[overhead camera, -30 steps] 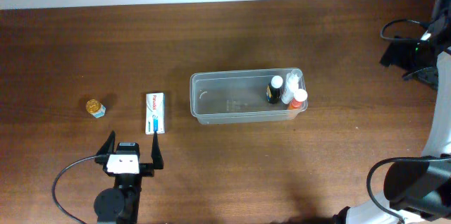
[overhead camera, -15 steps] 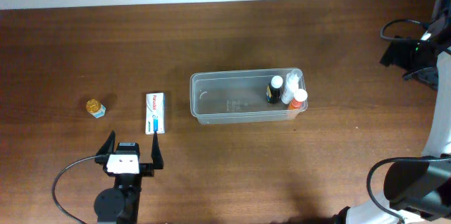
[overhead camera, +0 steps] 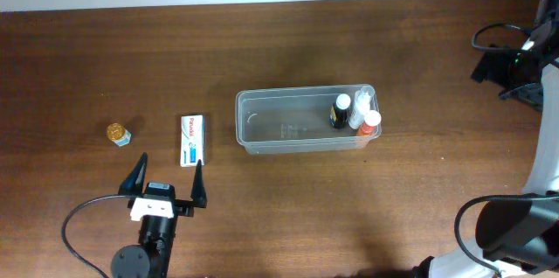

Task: Pack container
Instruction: 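Move the left gripper forward over the white Panadol box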

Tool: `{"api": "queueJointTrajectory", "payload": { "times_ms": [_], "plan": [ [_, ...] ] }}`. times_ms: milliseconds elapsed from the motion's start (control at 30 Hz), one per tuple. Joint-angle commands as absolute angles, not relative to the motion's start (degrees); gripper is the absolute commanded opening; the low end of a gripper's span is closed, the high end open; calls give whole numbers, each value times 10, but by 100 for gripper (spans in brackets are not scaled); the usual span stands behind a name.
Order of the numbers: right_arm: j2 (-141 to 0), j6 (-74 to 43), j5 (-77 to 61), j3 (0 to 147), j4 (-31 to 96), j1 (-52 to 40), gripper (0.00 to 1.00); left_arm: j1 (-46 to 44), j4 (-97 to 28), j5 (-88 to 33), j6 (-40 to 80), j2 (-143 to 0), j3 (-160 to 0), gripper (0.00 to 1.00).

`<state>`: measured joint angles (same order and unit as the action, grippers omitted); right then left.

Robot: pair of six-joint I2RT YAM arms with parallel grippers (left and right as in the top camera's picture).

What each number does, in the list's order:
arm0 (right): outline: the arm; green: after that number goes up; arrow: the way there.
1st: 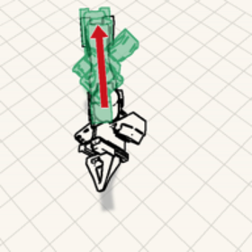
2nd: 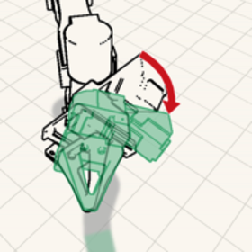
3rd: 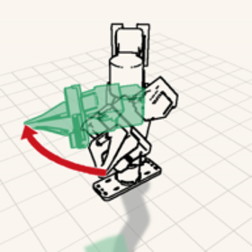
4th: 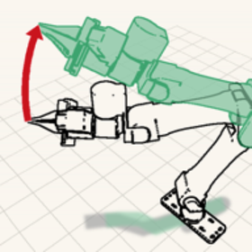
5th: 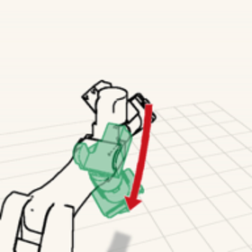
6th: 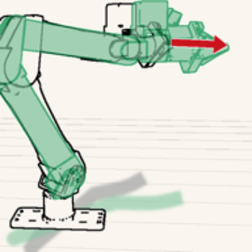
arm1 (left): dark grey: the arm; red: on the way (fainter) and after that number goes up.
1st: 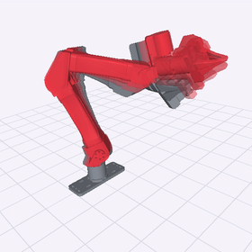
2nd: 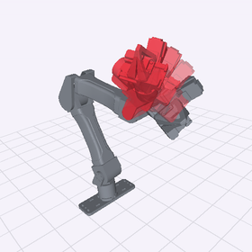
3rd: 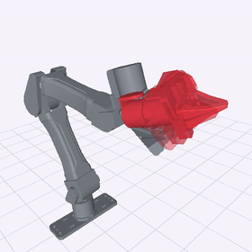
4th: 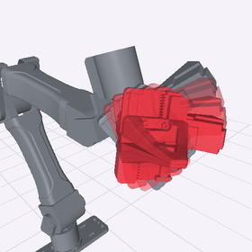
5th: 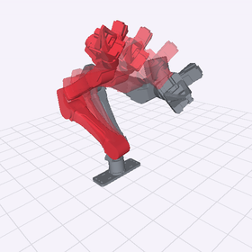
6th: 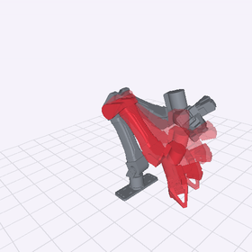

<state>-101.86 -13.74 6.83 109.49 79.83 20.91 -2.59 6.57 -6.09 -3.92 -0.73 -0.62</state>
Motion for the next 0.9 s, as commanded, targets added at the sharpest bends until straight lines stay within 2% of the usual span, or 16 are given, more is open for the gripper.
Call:
{"api": "queueJointTrajectory", "payload": {
  "times_ms": [0,167,333,467,633,867],
  "plan": [
    [-1018,-145,74,1091,797,210,98,-23,71,-105,-48,-5,-24,99],
    [-1018,-145,74,1091,797,210,98,-23,25,-90,-48,-81,-110,99],
    [-1018,-145,74,1091,797,210,98,-23,-81,-95,-55,-263,-263,99],
    [-1018,-145,74,1091,797,210,98,-23,-130,-148,-102,-399,-389,99],
    [-1018,-145,74,1091,797,210,98,-23,-194,-153,-98,-506,-488,99],
    [-1018,-145,74,1091,797,210,98,-9,-434,-134,-87,-702,-661,99]
  ]
}}
